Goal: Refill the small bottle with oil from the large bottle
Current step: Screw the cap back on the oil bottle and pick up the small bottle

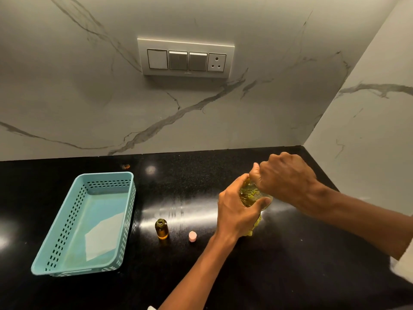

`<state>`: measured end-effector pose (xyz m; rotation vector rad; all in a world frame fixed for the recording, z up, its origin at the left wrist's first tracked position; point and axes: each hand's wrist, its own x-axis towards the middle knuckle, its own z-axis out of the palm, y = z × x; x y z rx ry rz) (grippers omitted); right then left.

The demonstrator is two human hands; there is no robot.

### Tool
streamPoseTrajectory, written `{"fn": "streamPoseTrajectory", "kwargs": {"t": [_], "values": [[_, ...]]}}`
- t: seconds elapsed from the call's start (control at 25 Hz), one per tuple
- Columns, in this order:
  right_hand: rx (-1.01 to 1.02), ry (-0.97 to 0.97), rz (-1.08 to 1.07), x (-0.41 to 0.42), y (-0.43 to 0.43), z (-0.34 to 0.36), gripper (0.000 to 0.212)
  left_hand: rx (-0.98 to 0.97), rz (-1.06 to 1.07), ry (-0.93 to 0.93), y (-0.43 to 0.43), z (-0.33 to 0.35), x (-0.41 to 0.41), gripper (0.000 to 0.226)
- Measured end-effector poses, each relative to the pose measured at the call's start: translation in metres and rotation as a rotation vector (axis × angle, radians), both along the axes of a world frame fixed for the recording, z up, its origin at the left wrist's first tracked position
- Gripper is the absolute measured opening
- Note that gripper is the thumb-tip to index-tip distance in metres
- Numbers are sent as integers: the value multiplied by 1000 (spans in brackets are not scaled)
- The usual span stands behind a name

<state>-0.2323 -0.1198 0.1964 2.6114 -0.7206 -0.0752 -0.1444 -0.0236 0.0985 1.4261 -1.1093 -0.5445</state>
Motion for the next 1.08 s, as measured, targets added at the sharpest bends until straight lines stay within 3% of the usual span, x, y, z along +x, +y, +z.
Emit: {"fn": "streamPoseTrajectory", "kwargs": {"t": [0.2, 0.28, 0.32, 0.4, 0.44, 0.52, 0.6, 0.68, 0.8, 0.96, 1.08], "values": [[80, -76, -563, 19, 22, 2, 34, -19, -3, -68, 0, -4, 1, 53], [26, -83, -581, 25, 31, -1, 31, -37, -2, -65, 0, -5, 3, 52], [7, -182, -516, 23, 31, -5, 38, -45, 0, -57, 0, -5, 5, 50], [96, -499, -430, 11, 33, -14, 60, -57, -15, -69, -2, -7, 10, 51], [238, -745, -418, 0, 37, -23, 66, -64, -16, -89, -2, -9, 10, 55], [574, -1275, -524, -23, 55, -57, 67, -75, -1, -143, -1, -10, 11, 65], [716, -1512, -671, -39, 77, -107, 57, -79, -4, -165, -2, -13, 12, 72], [789, -1403, -718, -42, 92, -150, 24, -74, -20, -149, -1, -14, 12, 77], [763, -1163, -646, -26, 94, -174, 72, -38, -46, -113, 0, -12, 13, 85], [696, -1246, -547, -9, 84, -176, 66, 25, -103, -38, 4, -12, 23, 90], [734, -1240, -505, -6, 69, -177, 74, 66, -39, 44, 19, -15, 36, 73]]}}
